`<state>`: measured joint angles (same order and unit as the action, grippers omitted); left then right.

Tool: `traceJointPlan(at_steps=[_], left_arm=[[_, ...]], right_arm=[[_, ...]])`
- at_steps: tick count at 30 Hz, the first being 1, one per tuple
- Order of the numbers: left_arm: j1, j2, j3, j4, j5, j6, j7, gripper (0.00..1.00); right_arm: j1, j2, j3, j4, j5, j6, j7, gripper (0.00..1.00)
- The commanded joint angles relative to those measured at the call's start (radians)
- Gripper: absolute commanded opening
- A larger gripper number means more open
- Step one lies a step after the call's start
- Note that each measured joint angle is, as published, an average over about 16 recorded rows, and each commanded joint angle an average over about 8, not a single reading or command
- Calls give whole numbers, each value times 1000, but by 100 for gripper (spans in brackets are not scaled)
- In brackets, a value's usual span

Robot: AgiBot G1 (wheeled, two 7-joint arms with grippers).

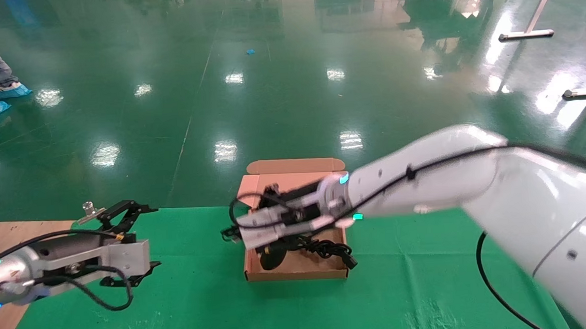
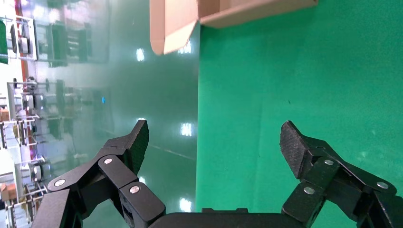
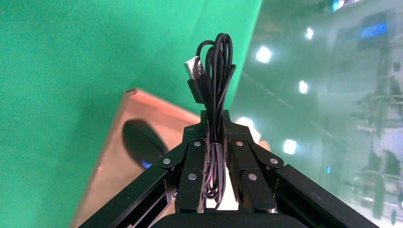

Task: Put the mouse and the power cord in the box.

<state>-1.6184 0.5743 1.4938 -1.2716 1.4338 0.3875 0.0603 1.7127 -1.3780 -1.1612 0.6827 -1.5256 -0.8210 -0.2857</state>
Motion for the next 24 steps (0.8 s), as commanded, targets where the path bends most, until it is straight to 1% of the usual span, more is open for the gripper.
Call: traceJointPlan(at_steps=[1,4,5,6,12,13,14,24], left_arm=[[12,-28,0,-12,-5,-13,0,100],[23,-31,0,-7,-9,-26,2,100],[26,-31,0,-5,-10,-29,2,100],[28,-31,0,-4,-12,-31,3,100],[32,-38,-2,-9,-17,-36,8,100],[33,-40,-2,-10,-18,-36,8,100],[33,-41,-2,-10,-18,-37,8,100],[33,-36,-3,-7,-18,-37,8,100]], right_arm=[[-17,1,-48,23,9,55,25,0],[-38,2,-96,18,12,132,40,0],[-43,2,-109,13,14,154,45,2],[-48,3,-122,8,16,172,50,9],[-65,4,-174,-17,30,237,70,84],[-66,4,-179,-18,30,242,70,95],[-68,4,-182,-19,30,246,70,100],[-67,4,-173,-21,29,236,70,100]])
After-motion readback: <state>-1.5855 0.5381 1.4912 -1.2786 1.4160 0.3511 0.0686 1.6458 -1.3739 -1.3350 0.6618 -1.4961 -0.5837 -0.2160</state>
